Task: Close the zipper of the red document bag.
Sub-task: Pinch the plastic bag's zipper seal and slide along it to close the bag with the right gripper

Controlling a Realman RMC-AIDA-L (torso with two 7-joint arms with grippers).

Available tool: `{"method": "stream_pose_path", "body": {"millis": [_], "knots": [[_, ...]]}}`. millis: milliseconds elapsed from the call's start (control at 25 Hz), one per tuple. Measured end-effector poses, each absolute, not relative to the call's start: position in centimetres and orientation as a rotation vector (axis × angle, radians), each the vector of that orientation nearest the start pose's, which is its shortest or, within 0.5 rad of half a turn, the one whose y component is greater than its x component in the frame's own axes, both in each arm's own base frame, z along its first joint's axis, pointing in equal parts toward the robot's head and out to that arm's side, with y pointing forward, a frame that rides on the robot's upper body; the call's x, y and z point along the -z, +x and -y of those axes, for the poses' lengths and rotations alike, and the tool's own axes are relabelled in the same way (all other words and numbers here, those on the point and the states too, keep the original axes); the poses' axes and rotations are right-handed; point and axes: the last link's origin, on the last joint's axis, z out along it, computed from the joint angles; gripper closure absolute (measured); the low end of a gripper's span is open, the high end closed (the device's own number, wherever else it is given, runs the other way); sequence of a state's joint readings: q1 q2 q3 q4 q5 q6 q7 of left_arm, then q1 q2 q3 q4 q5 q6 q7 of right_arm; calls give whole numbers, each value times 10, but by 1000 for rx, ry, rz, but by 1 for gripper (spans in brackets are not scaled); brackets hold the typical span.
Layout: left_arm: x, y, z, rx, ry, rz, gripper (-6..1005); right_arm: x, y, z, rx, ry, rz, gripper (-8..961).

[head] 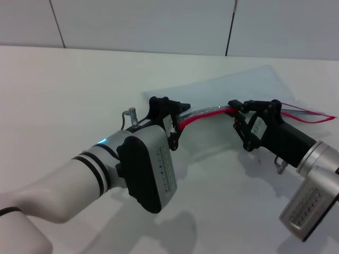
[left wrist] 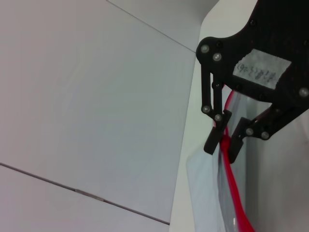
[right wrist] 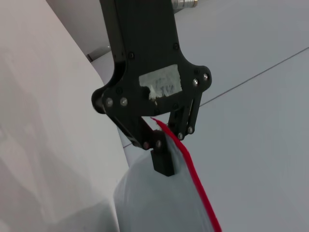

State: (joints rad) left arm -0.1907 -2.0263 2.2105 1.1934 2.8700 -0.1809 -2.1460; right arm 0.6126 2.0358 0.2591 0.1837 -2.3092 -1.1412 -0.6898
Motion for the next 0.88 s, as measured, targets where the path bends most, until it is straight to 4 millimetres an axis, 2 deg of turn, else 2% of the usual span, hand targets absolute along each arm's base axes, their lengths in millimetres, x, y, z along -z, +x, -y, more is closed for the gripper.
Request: {"method": "stream_pose_path", "body": {"millis": [440, 680, 880], "knots": [[95, -186, -315, -41, -2099, -630, 945, 83, 255, -336, -221, -2037, 787, 879], [96, -186, -315, -43, -2101, -629, 945, 84, 253, -336, -227, -2035, 779, 872], [97, -186, -314, -42, -2103, -632, 945, 77, 261, -340, -197, -2012, 730, 866]]}}
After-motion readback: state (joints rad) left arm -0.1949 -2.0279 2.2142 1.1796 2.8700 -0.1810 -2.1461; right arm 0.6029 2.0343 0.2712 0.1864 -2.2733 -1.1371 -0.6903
